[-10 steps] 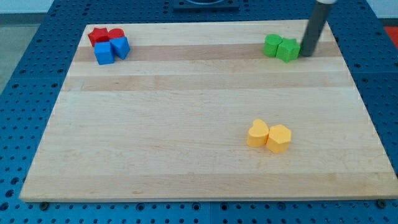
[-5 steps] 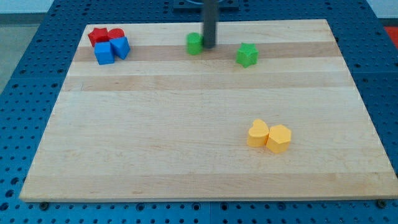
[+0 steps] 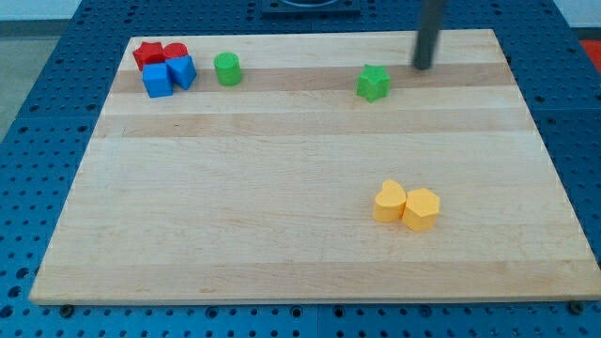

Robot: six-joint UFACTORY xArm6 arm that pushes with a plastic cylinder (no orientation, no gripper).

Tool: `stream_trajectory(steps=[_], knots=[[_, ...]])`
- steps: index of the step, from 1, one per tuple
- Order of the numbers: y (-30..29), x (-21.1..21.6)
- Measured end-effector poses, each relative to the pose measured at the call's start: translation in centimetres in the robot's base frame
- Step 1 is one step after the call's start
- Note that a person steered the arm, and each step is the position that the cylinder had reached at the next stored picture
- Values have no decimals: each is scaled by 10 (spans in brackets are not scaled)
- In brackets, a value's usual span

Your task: Push the group of blocks to the top right

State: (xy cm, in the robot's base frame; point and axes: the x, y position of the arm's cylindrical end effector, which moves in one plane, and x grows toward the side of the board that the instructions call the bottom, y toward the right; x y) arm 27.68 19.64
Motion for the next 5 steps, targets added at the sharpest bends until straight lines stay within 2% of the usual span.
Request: stream_trajectory(steps=[1, 2, 3, 4, 5], knots=[[-40, 36], [-130, 41], [-239, 22], [-337, 32], [-290, 45]])
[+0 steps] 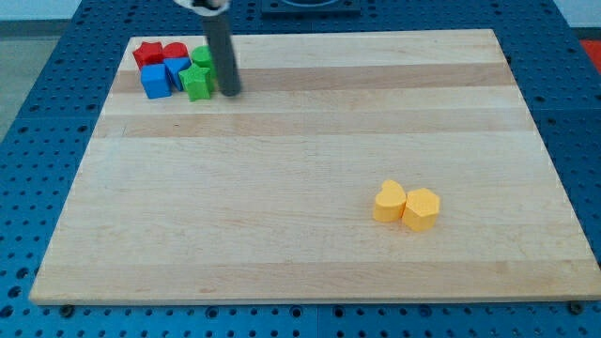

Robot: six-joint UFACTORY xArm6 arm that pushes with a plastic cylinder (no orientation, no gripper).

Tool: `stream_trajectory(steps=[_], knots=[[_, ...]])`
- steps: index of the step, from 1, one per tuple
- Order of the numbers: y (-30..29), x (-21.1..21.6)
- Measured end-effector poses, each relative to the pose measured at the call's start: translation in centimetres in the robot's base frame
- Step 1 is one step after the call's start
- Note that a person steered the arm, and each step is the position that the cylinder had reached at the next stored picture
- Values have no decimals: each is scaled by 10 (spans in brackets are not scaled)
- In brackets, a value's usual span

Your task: Push the group of blocks to the top right

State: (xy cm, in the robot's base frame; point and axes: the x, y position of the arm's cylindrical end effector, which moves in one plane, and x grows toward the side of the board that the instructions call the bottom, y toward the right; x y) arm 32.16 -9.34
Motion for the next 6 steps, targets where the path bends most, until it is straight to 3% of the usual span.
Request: stream_trajectory(steps=[1, 3, 4, 6], knots=[[96, 17], [296, 132], [299, 204], [117, 216]])
